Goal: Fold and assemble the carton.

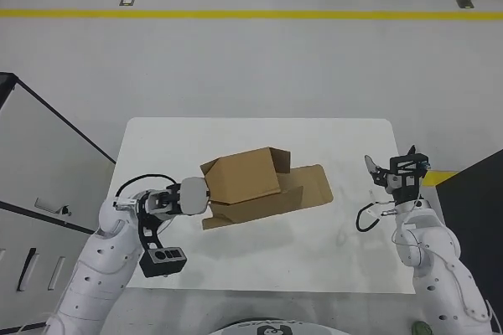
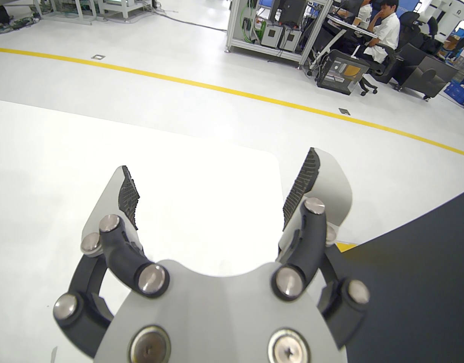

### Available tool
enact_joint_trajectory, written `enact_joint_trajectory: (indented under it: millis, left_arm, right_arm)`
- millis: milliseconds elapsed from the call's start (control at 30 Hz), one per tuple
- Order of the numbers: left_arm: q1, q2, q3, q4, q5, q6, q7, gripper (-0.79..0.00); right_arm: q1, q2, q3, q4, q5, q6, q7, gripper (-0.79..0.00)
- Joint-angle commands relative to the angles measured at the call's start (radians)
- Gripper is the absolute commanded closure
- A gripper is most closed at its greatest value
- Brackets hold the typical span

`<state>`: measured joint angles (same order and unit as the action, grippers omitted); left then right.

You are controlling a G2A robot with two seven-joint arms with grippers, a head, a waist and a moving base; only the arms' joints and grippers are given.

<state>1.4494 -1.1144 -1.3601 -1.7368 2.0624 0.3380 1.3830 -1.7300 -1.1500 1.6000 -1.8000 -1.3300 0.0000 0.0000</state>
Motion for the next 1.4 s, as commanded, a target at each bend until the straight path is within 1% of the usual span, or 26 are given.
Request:
enact_joint_trajectory:
  millis: [0, 367, 433, 500, 600, 733, 867, 967, 1200, 1367]
  left_arm:
    - [0.004, 0.0, -0.007, 0.0, -0.011, 0.005, 0.007, 0.0]
    - [0.004, 0.0, -0.007, 0.0, -0.011, 0.005, 0.007, 0.0]
    - [0.009, -0.001, -0.007, -0.016, -0.028, 0.004, -0.032, 0.0]
    - [0.007, -0.003, -0.005, -0.032, -0.044, 0.002, -0.044, 0.0]
    - [-0.02, -0.007, 0.017, -0.04, -0.072, -0.016, -0.048, 0.0]
    - [-0.079, -0.016, 0.056, -0.037, -0.121, -0.043, -0.05, 0.0]
    - [-0.124, -0.022, 0.081, -0.025, -0.143, -0.067, -0.019, 0.0]
    - [-0.14, -0.025, 0.094, -0.013, -0.165, -0.079, 0.01, 0.0]
    - [-0.153, -0.027, 0.106, 0.005, -0.189, -0.132, 0.076, 0.0]
    - [-0.153, -0.027, 0.102, 0.006, -0.184, -0.129, 0.08, 0.0]
  right_arm:
    - [0.0, 0.0, 0.0, 0.0, 0.0, 0.0, 0.0, -0.785]
    - [0.0, 0.0, 0.0, 0.0, 0.0, 0.0, 0.0, -0.785]
    - [0.0, 0.0, 0.0, 0.0, 0.0, 0.0, 0.0, -0.785]
    - [0.0, 0.0, 0.0, 0.0, 0.0, 0.0, 0.0, -0.785]
    - [0.0, 0.0, 0.0, 0.0, 0.0, 0.0, 0.0, -0.785]
    - [0.0, 0.0, 0.0, 0.0, 0.0, 0.0, 0.0, -0.785]
    - [0.0, 0.0, 0.0, 0.0, 0.0, 0.0, 0.0, -0.785]
    - [0.0, 0.0, 0.0, 0.0, 0.0, 0.0, 0.0, -0.785]
    - [0.0, 0.0, 0.0, 0.0, 0.0, 0.0, 0.0, -0.785]
    - [0.0, 0.0, 0.0, 0.0, 0.0, 0.0, 0.0, -0.785]
